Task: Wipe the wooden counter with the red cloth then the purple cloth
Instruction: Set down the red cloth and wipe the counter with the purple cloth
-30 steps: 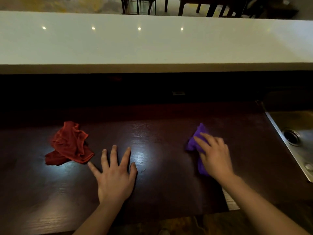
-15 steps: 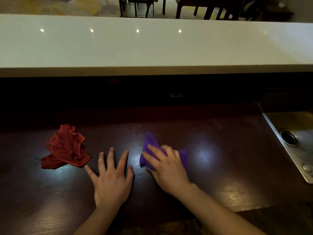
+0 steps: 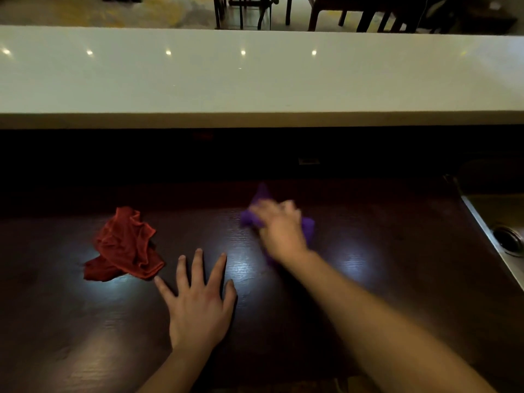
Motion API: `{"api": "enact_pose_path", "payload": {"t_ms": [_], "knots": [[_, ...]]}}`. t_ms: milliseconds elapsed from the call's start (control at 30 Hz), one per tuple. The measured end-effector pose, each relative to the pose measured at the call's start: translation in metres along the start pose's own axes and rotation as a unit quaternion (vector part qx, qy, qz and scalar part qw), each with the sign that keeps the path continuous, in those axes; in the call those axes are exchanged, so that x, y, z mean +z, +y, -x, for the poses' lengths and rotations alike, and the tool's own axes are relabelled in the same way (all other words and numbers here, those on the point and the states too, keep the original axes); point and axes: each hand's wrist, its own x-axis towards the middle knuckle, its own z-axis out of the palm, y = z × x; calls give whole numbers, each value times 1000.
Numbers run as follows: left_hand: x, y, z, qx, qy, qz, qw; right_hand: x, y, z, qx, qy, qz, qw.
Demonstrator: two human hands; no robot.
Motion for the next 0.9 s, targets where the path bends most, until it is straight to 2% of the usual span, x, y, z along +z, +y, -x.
{"api": "enact_pose_path", "payload": {"t_ms": [67, 100, 167, 267, 333, 400, 467, 600, 667, 800, 900], "knots": [[0, -1, -1, 1, 2, 3, 1000, 12, -30, 46, -132, -33, -5, 991], [1, -2, 0, 0, 3, 4, 1000, 12, -29, 61, -166, -36, -6, 985], [1, -3, 0, -1, 1, 9, 1000, 5, -7, 57, -165, -21, -4, 986], [2, -3, -1, -2, -3, 12, 1000, -7, 34, 2, -21, 4, 40, 999], [2, -2, -1, -5, -8, 15, 1000, -11, 44, -36, 94, 35, 42, 994], [0, -2, -1, -9, -14, 15, 1000, -8, 28, -60, 148, 45, 28, 988], [-2, -1, -1, -9, -16, 18, 1000, 2, -4, -67, 85, 19, 16, 996], [-3, -2, 0, -11, -15, 22, 1000, 21, -57, -22, -152, -50, -2, 987], [-2, -3, -1, -16, -13, 27, 999, 14, -37, -8, -168, -51, 2, 985], [-2, -2, 0, -15, -19, 31, 999, -18, 62, 12, 0, 4, 53, 999], [-2, -1, 0, -11, -18, 28, 999, -40, 130, 47, 173, 71, 61, 980]]}}
